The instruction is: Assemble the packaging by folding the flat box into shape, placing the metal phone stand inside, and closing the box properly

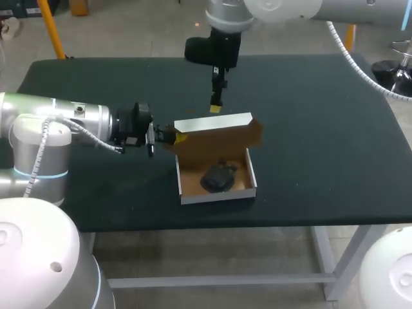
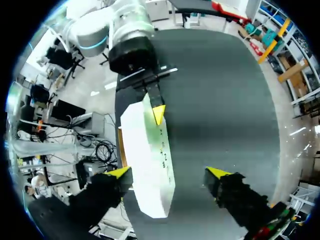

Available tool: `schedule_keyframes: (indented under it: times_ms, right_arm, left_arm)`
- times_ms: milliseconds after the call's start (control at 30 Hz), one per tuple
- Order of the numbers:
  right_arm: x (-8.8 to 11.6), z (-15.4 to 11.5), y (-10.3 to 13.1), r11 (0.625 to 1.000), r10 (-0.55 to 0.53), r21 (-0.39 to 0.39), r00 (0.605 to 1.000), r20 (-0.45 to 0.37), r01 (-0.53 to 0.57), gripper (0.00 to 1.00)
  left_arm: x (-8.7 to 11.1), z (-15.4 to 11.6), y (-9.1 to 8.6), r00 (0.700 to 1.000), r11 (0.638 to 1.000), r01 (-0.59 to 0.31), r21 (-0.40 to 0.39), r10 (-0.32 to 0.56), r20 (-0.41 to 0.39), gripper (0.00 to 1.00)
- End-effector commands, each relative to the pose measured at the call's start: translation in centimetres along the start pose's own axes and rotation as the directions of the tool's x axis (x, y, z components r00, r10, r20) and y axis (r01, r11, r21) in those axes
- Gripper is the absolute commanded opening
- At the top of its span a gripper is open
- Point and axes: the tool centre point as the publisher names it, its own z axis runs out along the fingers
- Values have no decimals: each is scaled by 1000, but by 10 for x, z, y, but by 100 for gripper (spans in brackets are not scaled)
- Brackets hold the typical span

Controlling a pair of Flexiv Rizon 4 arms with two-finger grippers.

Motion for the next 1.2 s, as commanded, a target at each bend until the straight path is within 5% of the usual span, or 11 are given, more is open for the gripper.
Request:
schedule_keyframes:
  times_ms: [33, 433, 867, 1200]
  right_arm:
    - [7, -2, -4, 1000, 0, -7, 1000, 11, 0, 100]
    - [7, -2, -4, 1000, 0, -7, 1000, 11, 0, 100]
    - [-1, -3, -21, 949, 315, -11, 949, -16, -315, 100]
    - [3, 1, -28, 874, 485, -14, 874, -11, -485, 100]
  left_arm:
    - [0, 1, 2, 1000, 1000, -1, 2, 1, 0, 0]
    - [4, 2, -1, 999, 999, -45, -13, 45, 19, 0]
    - [15, 3, -1, 989, 992, -125, -28, 127, 81, 0]
    - [23, 3, 1, 970, 978, -203, -46, 207, 131, 0]
